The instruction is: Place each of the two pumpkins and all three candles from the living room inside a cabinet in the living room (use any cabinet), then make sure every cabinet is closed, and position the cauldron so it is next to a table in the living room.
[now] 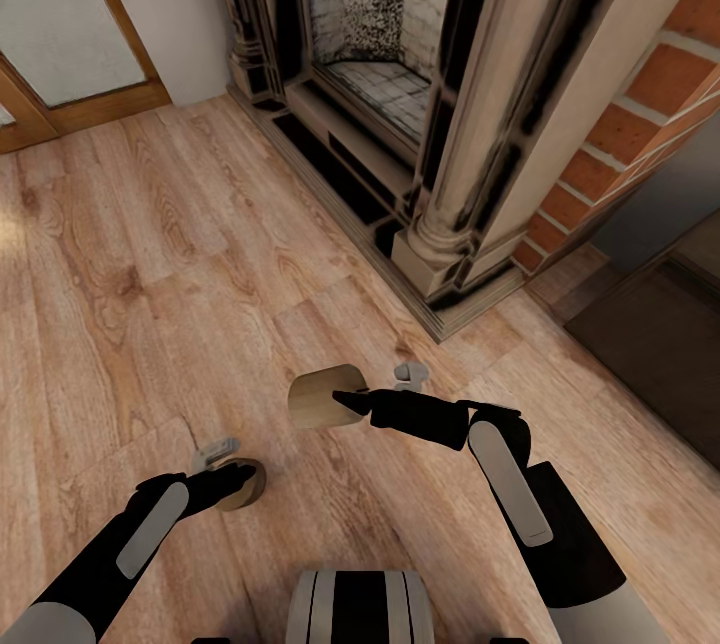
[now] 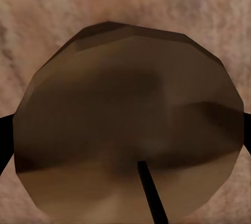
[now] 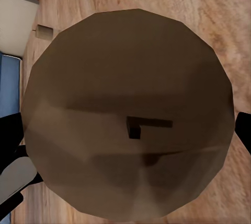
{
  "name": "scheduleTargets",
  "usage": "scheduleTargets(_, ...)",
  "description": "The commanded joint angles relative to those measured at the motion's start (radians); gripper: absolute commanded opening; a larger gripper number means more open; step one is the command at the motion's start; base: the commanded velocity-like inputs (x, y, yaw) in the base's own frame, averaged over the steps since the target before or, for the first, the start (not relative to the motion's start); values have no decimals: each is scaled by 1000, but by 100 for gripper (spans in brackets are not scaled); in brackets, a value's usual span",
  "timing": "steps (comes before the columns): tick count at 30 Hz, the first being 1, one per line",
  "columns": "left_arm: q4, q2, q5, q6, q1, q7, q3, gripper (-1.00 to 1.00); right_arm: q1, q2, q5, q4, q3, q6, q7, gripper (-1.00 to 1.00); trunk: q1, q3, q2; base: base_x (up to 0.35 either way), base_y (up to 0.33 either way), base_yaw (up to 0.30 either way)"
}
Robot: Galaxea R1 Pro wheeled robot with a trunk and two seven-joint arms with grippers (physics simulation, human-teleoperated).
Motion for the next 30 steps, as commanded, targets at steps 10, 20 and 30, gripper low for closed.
scheduleTargets(10,7,3,8,2,0,9,-4,-100,-1,-1,5,1,0,3,3,-100,-1,7,0,0,0,0)
scheduleTargets(20,7,4,9,4,0,12,3,-100,-1,-2,7,1,-7,3,2,-100,-5,46,3,0,0,0)
scheduleTargets(30,-2,14,13,17,0,16,19,-100,-1,-2,13,74,-86,3,1,-100,-10,84,5,0,0,0)
